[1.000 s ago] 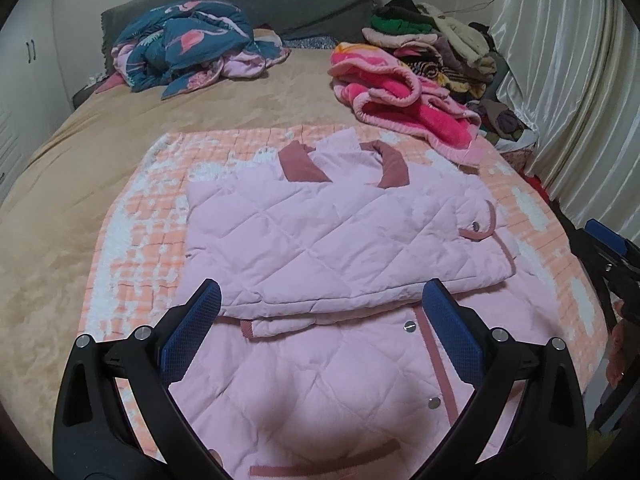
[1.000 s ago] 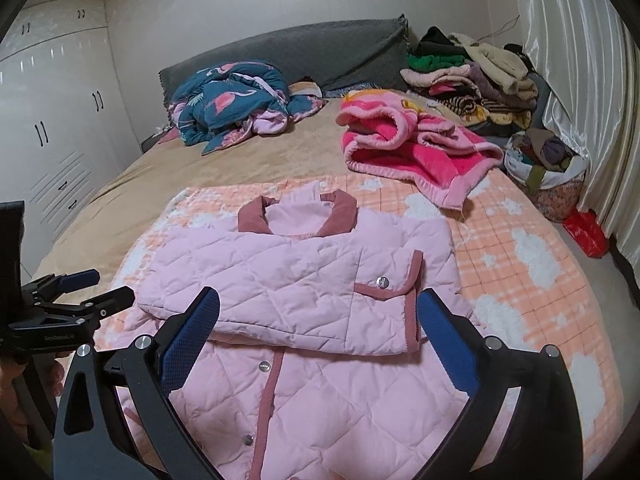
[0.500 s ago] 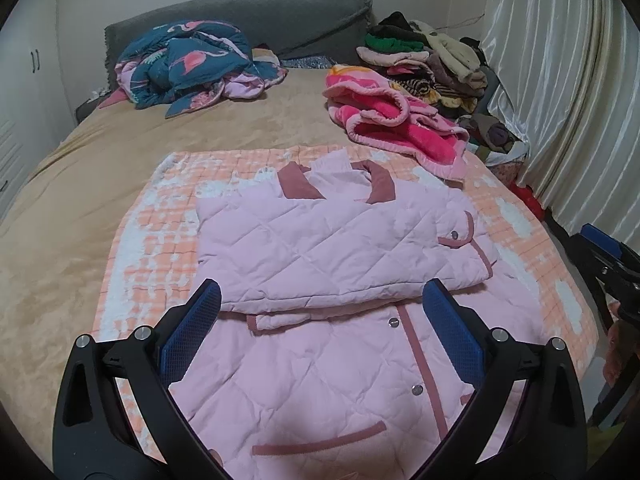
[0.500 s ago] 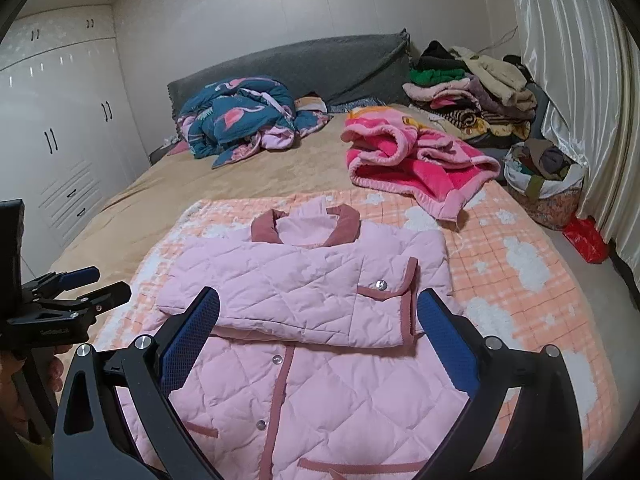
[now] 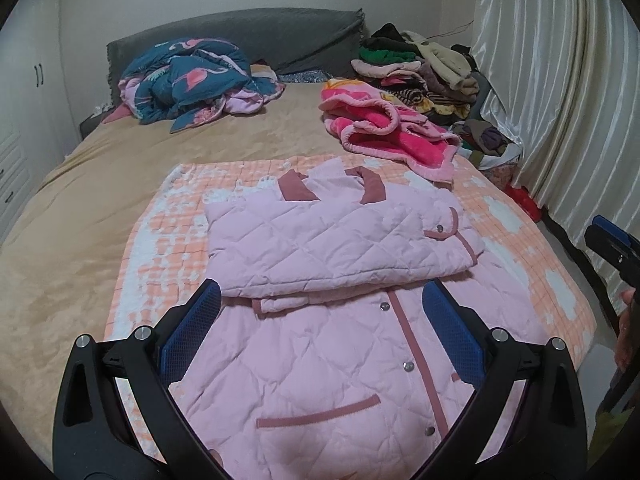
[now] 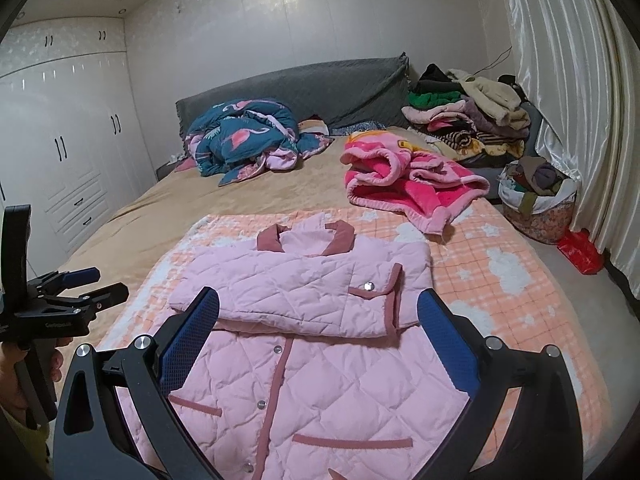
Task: Fold large clothes
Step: 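Move both grippers down to the ribbed hem of the jacket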
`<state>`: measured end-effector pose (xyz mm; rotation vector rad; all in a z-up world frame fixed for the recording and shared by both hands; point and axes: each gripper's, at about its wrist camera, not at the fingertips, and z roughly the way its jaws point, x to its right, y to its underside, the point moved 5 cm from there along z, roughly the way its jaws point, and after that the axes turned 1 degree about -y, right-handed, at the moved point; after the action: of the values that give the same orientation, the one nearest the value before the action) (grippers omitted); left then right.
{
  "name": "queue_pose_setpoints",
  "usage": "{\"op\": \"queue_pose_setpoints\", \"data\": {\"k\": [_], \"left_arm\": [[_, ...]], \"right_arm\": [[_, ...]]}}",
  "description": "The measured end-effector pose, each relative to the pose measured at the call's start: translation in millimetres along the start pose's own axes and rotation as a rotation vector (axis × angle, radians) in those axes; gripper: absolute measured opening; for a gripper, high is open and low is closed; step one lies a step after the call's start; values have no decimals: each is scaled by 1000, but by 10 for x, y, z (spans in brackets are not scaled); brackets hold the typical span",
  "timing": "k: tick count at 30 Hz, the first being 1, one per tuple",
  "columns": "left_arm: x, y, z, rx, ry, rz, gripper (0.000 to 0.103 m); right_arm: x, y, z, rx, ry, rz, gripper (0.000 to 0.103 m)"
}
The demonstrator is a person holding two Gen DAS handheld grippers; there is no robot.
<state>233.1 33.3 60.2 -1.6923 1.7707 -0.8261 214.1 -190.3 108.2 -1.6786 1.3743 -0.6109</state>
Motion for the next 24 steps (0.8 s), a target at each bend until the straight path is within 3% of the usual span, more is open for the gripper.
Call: {"op": "queue_pose_setpoints", "data": {"k": [24], "left_arm": [[222, 483, -302, 2, 1, 14, 95]], "right_arm": [[300, 341, -754, 36, 37, -9, 99]]}}
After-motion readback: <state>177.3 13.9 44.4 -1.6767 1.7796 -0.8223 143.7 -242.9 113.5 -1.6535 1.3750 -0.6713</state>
